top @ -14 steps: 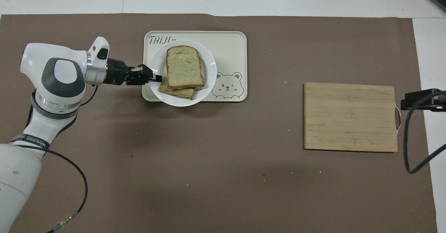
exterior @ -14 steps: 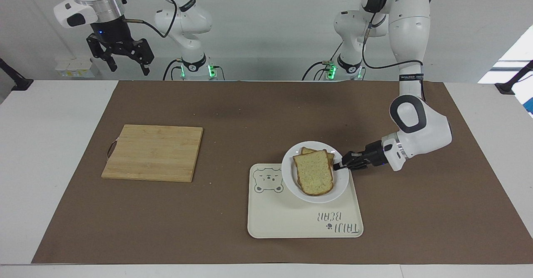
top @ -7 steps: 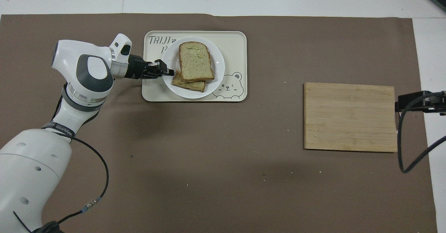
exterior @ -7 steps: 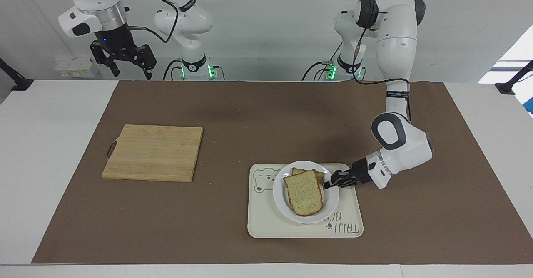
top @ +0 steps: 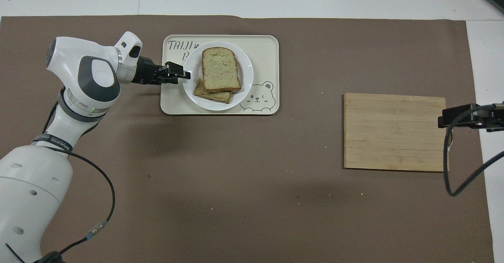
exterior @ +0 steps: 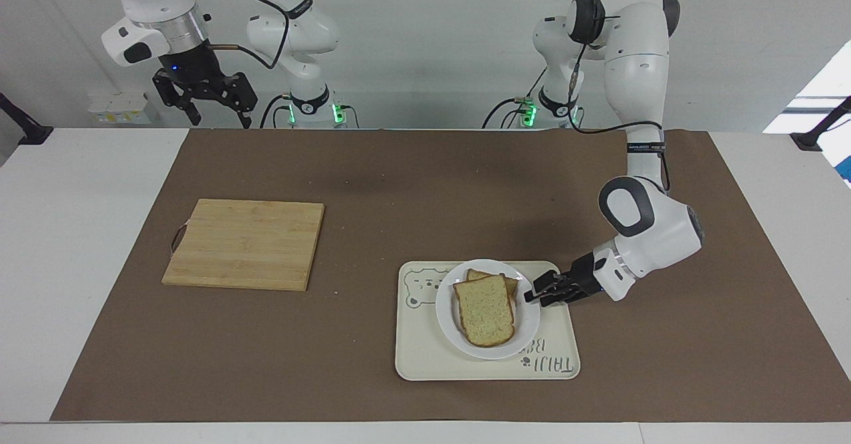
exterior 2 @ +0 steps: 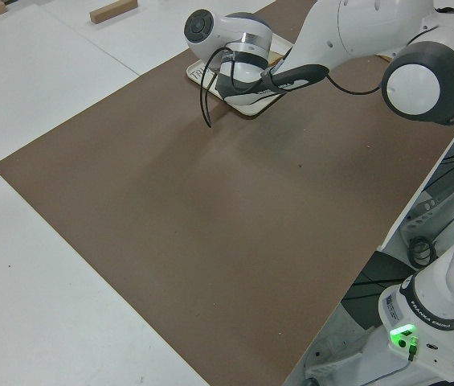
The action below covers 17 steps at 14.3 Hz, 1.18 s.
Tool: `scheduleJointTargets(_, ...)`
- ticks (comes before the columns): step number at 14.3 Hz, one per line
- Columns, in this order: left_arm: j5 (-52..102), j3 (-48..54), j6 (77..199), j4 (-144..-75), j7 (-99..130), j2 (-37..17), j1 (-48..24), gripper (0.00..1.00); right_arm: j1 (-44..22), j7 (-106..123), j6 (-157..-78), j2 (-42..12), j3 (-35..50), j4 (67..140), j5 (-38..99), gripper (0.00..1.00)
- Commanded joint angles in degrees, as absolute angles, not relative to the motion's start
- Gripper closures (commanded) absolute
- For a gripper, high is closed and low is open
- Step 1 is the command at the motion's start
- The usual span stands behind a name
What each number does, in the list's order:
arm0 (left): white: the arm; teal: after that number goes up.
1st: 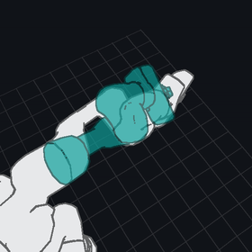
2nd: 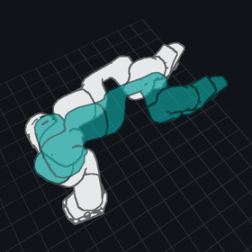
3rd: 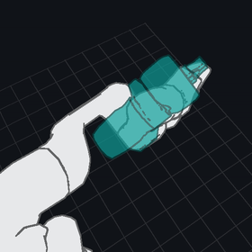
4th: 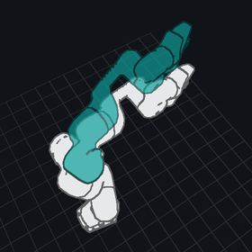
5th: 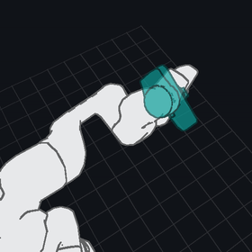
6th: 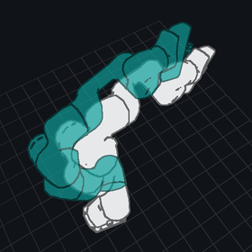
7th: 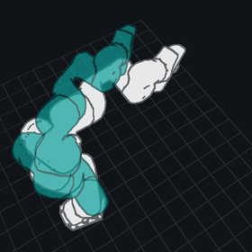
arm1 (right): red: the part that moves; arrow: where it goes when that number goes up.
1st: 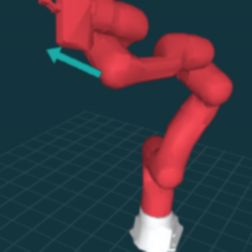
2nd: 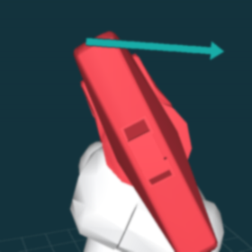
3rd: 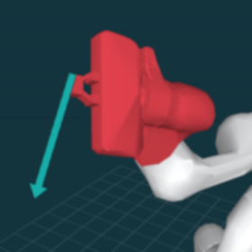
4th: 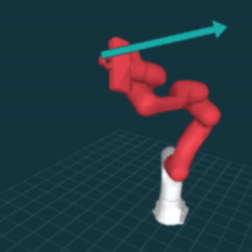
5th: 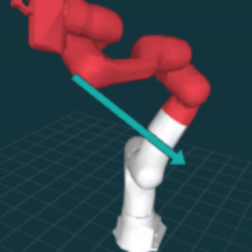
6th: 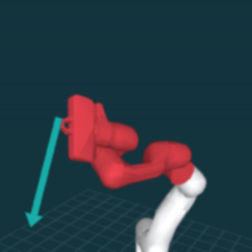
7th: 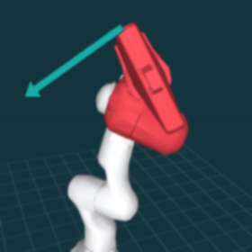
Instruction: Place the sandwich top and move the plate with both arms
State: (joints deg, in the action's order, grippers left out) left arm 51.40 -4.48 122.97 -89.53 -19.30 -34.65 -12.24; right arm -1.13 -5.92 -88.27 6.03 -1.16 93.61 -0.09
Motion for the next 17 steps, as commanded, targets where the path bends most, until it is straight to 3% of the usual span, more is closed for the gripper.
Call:
scheduleJointTargets(1, 49.48, -5.27, 122.7, -91.31, -17.32, -31.39, -12.13, 0.0, -0.53, -3.69, -88.86, 6.5, -0.88, 94.57, 0.1, 0.0)
scheduleJointTargets(3, 47.04, -5.54, 122.7, -93.07, -13.38, -27.96, -12.22, 0.0, -0.35, -1.68, -87.63, 6.42, -0.88, 94.31, -1.13, 0.0)
scheduleJointTargets(10, 11.64, -6.06, 111.73, -92.37, -3.34, -16.89, -12.83, 0.0, -0.62, -1.41, -87.63, 6.33, -0.7, 94.04, -1.67, 0.0)
scheduleJointTargets(14, 6.16, -6.77, 103.03, -91.76, -2.9, -8.1, -10.82, 0.0, -0.62, -1.41, -87.63, 6.33, -0.7, 94.04, -1.67, 0.0)
scheduleJointTargets(17, 2.65, -7.12, 96.01, -87.56, -2.55, -6.68, -10.9, 0.0, -0.62, -1.41, -87.63, 6.33, -0.7, 94.04, -1.67, 0.0)
